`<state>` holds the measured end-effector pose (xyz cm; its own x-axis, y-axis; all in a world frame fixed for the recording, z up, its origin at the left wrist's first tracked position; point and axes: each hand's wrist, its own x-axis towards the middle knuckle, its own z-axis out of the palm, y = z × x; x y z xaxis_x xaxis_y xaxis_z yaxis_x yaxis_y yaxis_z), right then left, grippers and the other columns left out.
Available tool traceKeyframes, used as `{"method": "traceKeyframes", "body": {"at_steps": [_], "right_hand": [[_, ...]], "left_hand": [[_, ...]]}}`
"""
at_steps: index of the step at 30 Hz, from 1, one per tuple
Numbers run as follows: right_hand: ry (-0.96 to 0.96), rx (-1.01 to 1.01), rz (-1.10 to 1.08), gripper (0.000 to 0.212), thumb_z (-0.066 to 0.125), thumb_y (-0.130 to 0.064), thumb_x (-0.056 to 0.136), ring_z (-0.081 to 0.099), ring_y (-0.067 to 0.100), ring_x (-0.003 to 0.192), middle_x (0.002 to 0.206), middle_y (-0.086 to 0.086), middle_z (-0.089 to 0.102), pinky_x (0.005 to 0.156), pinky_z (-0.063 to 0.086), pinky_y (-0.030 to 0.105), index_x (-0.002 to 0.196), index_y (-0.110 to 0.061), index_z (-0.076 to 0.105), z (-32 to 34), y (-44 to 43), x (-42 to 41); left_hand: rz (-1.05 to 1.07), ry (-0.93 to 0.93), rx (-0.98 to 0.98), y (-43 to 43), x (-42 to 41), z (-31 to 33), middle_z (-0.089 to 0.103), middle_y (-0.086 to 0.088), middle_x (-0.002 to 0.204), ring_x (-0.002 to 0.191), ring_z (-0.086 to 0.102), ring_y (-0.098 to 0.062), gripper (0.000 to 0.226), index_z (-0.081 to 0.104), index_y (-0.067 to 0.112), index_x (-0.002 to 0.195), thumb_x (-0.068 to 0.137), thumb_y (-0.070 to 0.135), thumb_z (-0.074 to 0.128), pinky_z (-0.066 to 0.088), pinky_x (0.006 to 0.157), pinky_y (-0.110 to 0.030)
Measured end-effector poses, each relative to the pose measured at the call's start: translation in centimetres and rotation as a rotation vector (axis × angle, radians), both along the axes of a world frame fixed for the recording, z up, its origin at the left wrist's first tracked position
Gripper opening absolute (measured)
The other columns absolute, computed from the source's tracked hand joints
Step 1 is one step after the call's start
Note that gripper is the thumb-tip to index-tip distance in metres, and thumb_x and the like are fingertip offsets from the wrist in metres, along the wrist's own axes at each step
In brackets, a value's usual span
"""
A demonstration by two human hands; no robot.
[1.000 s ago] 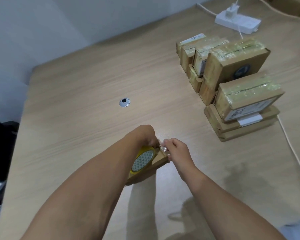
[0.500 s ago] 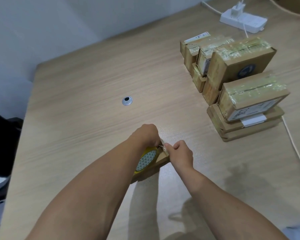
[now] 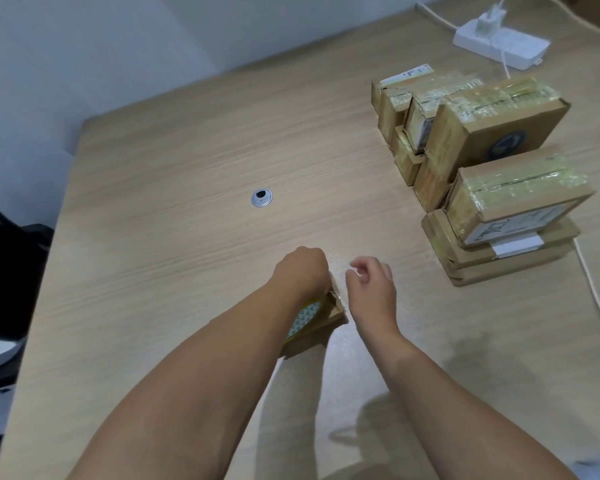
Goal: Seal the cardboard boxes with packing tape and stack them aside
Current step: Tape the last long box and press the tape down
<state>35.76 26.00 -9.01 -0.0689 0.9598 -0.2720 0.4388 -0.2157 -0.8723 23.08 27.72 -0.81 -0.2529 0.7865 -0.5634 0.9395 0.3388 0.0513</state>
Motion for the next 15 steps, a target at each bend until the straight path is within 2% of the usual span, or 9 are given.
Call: {"method": "traceKeyframes", "body": {"at_steps": [2,5,7,9,11,13,15], "right_hand": [[0.078,0.082,0.143,0.02,0.051,-0.027,0.098,0.057,0.01,0.112,0.117,-0.022,0.053,0.092,0.05,0.035,0.107,-0.036,0.065,0.7,-0.1,-1.0],[0.15,0.037,0.213,0.03,0.045,-0.013,0.103,0.059,0.015,0.113,0.122,-0.005,0.064,0.101,0.049,0.041,0.118,-0.018,0.07,1.2,0.1,-2.4],[0.186,-0.079,0.21,0.031,0.043,-0.021,0.105,0.061,0.014,0.112,0.119,-0.006,0.067,0.101,0.05,0.043,0.122,-0.023,0.069,1.1,0.2,-2.8],[0.182,-0.182,0.211,0.034,0.04,-0.046,0.099,0.064,0.011,0.107,0.111,-0.016,0.07,0.097,0.053,0.045,0.115,-0.04,0.069,0.7,0.1,-3.0],[0.136,-0.212,0.228,0.042,0.031,-0.067,0.085,0.066,0.012,0.099,0.098,-0.019,0.069,0.091,0.055,0.05,0.102,-0.05,0.065,0.0,-0.4,-3.3],[0.123,-0.214,0.227,0.039,0.029,-0.069,0.084,0.066,0.016,0.093,0.09,-0.015,0.068,0.086,0.056,0.053,0.095,-0.051,0.062,-0.8,-0.9,-3.6],[0.127,-0.216,0.225,0.032,0.032,-0.059,0.092,0.066,0.019,0.092,0.089,-0.011,0.069,0.081,0.057,0.053,0.097,-0.049,0.062,-1.0,-1.2,-3.9]], "left_hand": [[-0.017,0.015,0.031,-0.1,0.3,0.3,0.052,-0.007,0.099,0.091,0.056,-0.028,0.015,0.054,0.013,0.107,0.094,0.019,0.056,0.042,0.071,-0.034],[-0.016,0.021,0.075,-0.4,0.1,0.4,0.054,-0.009,0.109,0.097,0.056,-0.029,0.017,0.051,0.013,0.109,0.096,0.023,0.05,0.041,0.072,-0.035],[0.044,-0.03,0.09,-0.8,-0.5,0.6,0.054,-0.009,0.105,0.089,0.053,-0.026,0.016,0.044,0.015,0.104,0.095,0.026,0.051,0.042,0.07,-0.034],[0.141,-0.111,0.124,-1.1,-1.1,1.1,0.051,-0.007,0.099,0.088,0.052,-0.026,0.021,0.045,0.014,0.108,0.093,0.028,0.051,0.041,0.069,-0.034],[0.215,-0.182,0.193,-1.3,-1.6,1.8,0.051,-0.007,0.1,0.092,0.055,-0.028,0.026,0.05,0.012,0.115,0.092,0.024,0.051,0.041,0.07,-0.033],[0.232,-0.234,0.226,-1.6,-1.9,2.3,0.058,-0.008,0.102,0.094,0.057,-0.028,0.027,0.055,0.012,0.115,0.091,0.024,0.052,0.041,0.071,-0.032],[0.219,-0.266,0.203,-2.2,-2.2,2.3,0.063,-0.005,0.1,0.094,0.059,-0.025,0.023,0.06,0.016,0.107,0.09,0.03,0.053,0.046,0.073,-0.033]]}}
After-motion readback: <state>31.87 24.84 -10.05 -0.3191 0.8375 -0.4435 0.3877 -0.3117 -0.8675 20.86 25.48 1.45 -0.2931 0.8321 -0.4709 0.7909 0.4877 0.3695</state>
